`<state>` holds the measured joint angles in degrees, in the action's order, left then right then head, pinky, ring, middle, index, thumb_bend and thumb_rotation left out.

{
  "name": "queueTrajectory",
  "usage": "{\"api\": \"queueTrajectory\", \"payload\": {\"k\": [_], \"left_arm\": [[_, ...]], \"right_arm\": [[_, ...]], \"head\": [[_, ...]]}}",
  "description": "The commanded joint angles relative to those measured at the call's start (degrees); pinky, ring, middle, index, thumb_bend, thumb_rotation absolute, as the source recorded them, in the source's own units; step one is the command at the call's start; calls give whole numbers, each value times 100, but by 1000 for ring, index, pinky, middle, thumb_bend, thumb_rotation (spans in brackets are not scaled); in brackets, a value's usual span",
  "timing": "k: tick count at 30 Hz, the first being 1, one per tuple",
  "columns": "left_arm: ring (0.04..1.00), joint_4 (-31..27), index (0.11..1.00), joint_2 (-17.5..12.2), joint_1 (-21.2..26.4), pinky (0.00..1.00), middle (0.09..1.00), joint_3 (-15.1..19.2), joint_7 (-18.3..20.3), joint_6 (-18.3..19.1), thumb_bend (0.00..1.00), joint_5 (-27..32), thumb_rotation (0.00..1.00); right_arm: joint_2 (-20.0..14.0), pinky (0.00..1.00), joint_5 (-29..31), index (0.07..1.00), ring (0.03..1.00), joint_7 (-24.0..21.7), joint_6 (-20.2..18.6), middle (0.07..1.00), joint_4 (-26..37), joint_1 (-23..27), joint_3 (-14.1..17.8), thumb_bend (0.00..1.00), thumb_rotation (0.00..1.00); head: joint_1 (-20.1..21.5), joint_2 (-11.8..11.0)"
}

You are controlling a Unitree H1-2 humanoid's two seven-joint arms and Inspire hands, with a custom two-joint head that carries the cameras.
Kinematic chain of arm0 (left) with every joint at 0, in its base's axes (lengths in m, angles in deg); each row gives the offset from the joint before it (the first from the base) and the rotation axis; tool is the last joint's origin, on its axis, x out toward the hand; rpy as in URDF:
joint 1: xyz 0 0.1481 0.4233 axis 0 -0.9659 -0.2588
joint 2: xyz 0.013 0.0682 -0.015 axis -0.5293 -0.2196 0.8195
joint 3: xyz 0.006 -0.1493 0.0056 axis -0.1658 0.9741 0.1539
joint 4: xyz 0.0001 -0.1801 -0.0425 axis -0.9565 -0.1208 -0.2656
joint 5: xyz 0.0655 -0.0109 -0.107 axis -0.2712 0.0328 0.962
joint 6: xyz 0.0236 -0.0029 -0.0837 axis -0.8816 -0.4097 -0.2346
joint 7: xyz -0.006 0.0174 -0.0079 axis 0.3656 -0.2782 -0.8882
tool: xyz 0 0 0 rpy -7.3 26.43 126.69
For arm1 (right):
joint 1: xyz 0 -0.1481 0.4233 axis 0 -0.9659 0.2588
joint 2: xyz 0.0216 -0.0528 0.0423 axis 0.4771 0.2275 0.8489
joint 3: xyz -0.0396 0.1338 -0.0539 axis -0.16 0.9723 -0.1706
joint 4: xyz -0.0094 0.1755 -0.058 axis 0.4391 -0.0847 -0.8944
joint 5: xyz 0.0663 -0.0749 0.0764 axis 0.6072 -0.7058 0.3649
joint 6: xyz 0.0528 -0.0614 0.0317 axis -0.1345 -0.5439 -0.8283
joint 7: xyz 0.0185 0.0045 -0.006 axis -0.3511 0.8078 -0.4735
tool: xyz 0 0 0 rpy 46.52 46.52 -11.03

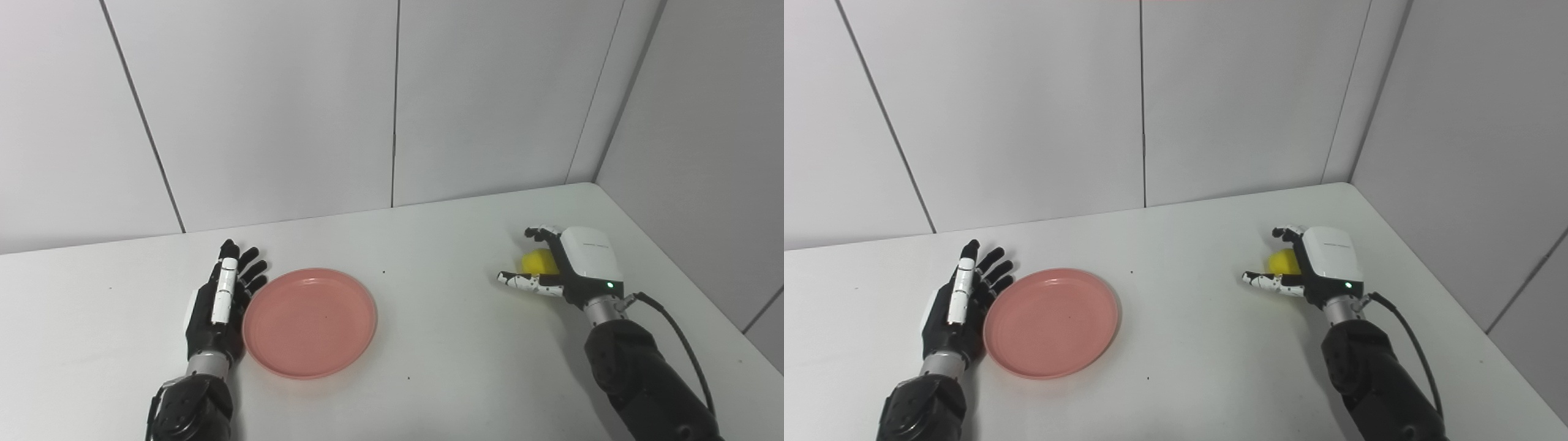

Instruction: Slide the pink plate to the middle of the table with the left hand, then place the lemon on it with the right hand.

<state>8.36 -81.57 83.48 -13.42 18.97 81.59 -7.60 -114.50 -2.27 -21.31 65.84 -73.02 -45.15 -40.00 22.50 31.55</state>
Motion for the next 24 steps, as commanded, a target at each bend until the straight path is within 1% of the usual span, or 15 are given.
{"api": "queueTrajectory", "payload": {"k": [1,6,9,12,14,19,21,24], "left_arm": [[836,287,956,17,-320,865,865,35,-105,381,655,24,774],[836,267,957,15,-330,862,870,23,-93,386,650,24,777],[838,251,953,8,-330,855,869,15,-101,405,654,8,774],[838,240,953,-10,-329,852,869,3,-85,419,653,1,775],[840,181,955,-14,-338,838,868,-21,-94,462,650,-23,786],[833,166,950,-3,-332,837,866,9,-123,497,659,8,771],[829,132,944,1,-335,839,863,8,-126,521,669,9,768],[825,128,944,-4,-333,842,858,3,-135,528,664,-9,770]], "right_arm": [[-163,644,-14,701,685,100,114,709,63,240,11,929,725],[-184,639,5,702,678,92,112,705,13,231,-20,933,724],[-177,625,5,698,664,155,141,692,-45,228,-23,935,715],[-184,631,8,699,668,203,192,696,-165,244,-40,944,723],[-186,627,8,698,666,189,179,697,-192,244,-51,938,716],[-181,604,17,693,649,196,149,687,-228,230,-58,940,700],[-173,576,46,686,630,200,167,679,-250,221,-53,944,699],[-144,386,130,647,479,226,210,575,-254,197,-29,929,654]], "head": [[-1,15],[-1,14],[-22,25],[-41,31],[-39,36],[-41,55],[-44,60],[-51,66]]}}
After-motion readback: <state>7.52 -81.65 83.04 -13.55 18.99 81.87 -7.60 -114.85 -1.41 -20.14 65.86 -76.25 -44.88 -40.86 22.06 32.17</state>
